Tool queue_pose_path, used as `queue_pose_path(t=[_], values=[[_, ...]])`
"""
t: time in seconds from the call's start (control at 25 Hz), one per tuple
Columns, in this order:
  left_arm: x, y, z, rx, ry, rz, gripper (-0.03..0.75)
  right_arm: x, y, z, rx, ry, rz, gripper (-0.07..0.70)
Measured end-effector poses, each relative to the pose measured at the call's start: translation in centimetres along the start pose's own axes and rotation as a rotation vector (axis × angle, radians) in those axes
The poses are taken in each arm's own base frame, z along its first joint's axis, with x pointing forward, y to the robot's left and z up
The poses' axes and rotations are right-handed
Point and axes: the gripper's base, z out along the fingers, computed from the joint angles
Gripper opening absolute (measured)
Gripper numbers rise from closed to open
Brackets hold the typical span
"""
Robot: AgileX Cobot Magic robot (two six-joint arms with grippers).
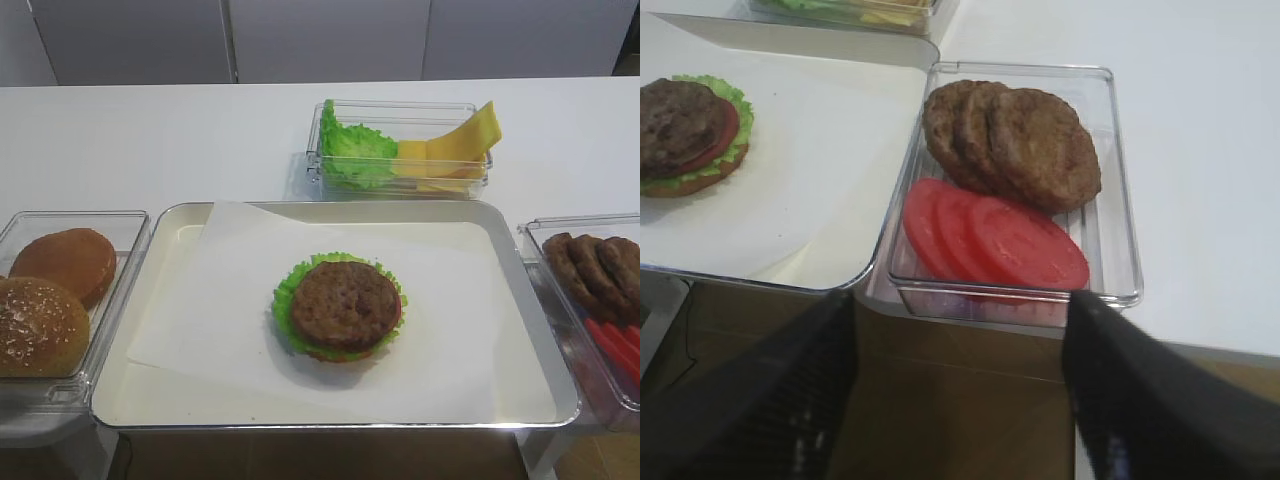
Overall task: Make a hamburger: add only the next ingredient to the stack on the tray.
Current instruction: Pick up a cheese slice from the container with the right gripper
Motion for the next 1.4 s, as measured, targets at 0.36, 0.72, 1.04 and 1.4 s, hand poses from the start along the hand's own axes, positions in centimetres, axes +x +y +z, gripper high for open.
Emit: queue_pose_path(t=[0.36,0.72,1.04,1.4], values=[[0.0,0.0,0.0,0.0,0.0,0.0,0.428,0.0,0.0,0.0,0.0,0.0,0.0,0.502],[0.0,0.0,0.0,0.0,0.0,0.0,0.428,0.0,0.0,0.0,0.0,0.0,0.0,0.502],[0.0,0.0,0.0,0.0,0.0,0.0,0.428,0.0,0.0,0.0,0.0,0.0,0.0,0.498],[0.0,0.0,0.0,0.0,0.0,0.0,0.428,-0.02,0.06,0.0,-0.007,-0.002,0.001,0.416]])
